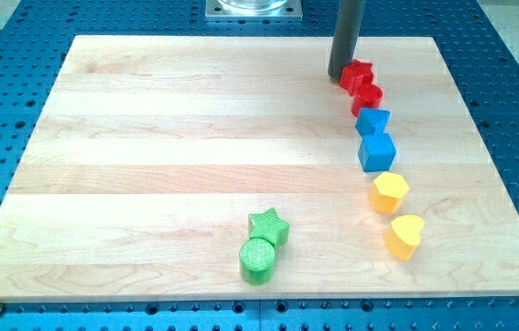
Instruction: Push the green circle above the red blocks
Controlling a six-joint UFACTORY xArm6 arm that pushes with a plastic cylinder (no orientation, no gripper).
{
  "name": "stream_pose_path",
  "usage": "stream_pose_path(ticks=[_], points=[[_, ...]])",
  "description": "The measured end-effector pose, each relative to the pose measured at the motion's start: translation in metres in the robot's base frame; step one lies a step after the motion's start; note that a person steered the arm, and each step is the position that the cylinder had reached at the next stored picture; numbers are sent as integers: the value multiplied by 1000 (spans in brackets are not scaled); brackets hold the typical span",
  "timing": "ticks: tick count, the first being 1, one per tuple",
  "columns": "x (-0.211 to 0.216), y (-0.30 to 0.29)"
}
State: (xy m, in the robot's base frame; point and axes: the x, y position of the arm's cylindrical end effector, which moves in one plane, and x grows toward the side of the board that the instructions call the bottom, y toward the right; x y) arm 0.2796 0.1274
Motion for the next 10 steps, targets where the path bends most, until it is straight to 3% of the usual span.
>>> stream_pose_path(ticks=[1,2,4,6,7,9,10], points=[[-26,-39],[9,-103],[147,-199],[294,-201],[338,-187],[339,-183],[338,-139]])
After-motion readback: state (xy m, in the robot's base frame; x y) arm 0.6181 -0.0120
